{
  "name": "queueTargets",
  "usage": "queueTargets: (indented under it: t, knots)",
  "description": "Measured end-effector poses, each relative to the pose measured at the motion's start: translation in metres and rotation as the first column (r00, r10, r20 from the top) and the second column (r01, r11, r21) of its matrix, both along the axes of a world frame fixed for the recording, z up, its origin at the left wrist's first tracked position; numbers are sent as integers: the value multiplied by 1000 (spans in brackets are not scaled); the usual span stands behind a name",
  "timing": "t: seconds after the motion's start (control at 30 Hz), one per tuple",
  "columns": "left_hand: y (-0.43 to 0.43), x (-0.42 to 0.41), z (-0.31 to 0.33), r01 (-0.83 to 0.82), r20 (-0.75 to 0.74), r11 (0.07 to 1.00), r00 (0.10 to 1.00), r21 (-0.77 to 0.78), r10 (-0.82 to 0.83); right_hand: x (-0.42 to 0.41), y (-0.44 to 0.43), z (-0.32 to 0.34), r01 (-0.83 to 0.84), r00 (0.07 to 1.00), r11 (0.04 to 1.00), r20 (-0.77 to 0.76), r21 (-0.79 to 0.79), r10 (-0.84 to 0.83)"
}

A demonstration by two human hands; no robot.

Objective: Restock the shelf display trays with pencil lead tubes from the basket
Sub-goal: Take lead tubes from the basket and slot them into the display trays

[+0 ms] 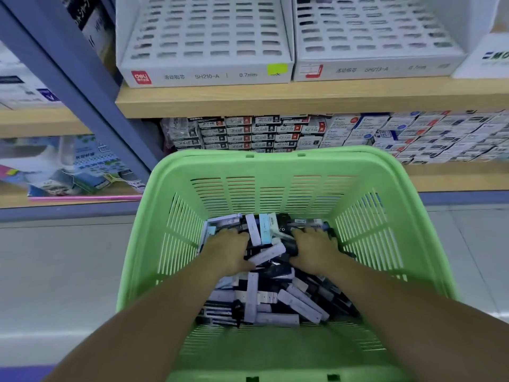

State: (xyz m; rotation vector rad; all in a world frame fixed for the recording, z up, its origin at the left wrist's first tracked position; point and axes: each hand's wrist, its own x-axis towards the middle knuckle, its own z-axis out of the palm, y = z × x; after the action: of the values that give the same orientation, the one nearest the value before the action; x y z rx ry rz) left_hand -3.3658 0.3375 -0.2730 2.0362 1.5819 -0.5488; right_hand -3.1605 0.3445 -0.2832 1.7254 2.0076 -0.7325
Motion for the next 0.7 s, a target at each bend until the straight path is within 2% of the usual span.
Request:
queueTargets:
  t: [0.1, 0.23, 0.4, 0.6, 0.7]
  knots:
    - [2, 3, -2, -28, 24, 1000, 999, 7, 27, 0, 3, 2, -8, 992, 1000, -128, 3, 8]
    - [7, 2, 4, -133, 127, 991, 983, -10, 134, 5, 17, 12, 87, 961, 983, -248, -164, -126]
    - [15, 3, 14, -186, 161, 977, 966, -102, 200, 6, 28, 27, 98, 950, 949, -256, -300, -179]
    - [24, -1, 36, -253, 200, 946, 935, -203, 292, 1, 28, 33, 40, 976, 933, -186, -358, -113]
    - [29, 1, 44, -327, 274, 896, 870, -301, 409, -4, 25, 30, 75, 973, 929, -178, -362, -148]
